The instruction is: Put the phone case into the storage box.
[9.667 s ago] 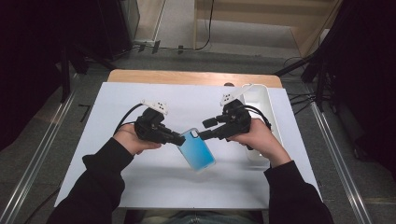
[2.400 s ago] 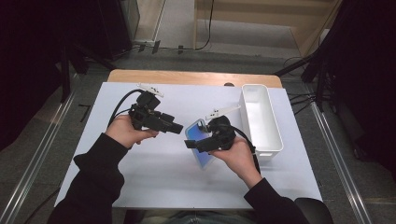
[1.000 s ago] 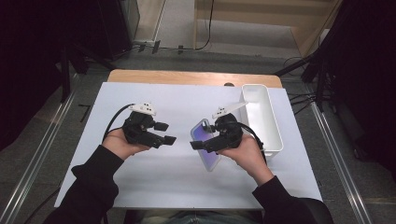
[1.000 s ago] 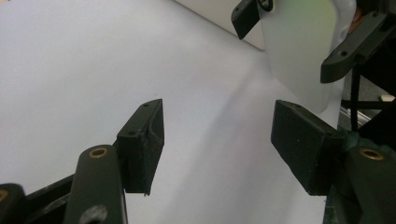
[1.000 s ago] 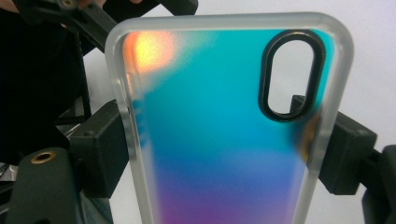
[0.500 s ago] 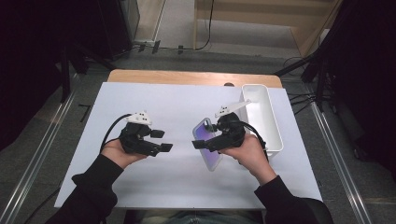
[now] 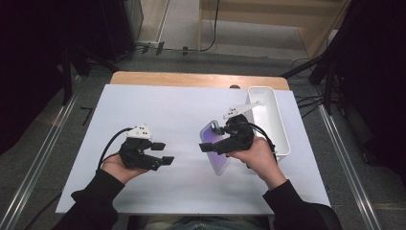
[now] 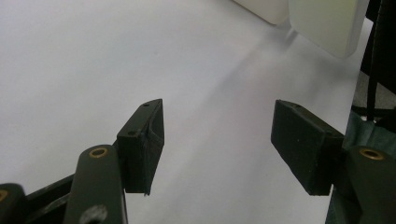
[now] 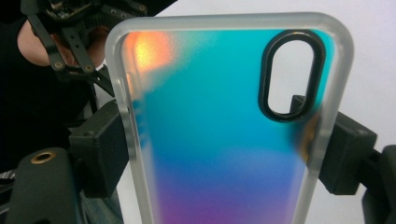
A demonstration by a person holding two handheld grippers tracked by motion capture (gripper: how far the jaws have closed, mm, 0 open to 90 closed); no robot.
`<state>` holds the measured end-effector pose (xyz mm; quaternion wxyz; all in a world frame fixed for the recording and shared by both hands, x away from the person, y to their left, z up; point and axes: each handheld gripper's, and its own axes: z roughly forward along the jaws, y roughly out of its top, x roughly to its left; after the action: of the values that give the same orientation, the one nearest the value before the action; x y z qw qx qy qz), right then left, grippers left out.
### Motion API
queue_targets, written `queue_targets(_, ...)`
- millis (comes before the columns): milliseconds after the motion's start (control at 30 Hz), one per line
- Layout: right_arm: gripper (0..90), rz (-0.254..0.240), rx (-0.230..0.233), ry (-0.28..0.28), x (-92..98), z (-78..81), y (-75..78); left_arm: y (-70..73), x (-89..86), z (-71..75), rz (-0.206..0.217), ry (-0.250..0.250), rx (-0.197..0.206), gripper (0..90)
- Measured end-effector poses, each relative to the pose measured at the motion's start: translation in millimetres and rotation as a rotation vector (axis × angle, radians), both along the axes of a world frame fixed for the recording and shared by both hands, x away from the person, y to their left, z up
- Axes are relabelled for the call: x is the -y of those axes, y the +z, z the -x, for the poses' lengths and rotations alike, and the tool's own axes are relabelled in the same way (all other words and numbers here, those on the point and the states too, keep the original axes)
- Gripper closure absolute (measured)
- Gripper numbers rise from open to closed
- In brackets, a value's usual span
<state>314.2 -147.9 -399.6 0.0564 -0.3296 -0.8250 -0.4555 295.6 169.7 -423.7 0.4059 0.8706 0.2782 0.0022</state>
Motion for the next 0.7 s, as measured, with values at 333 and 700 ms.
queue_targets(333, 16.0, 0.001, -0.023, -0.004, 7.3, -1.1, 5.4, -7.8, -6.0, 7.5, 0.000, 0.011, -0.017, 34.8)
queue_targets(700, 16.0, 0.013, -0.034, -0.010, 14.3, -1.9, 10.8, -14.7, -12.8, 12.6, -0.004, 0.031, -0.010, 34.8)
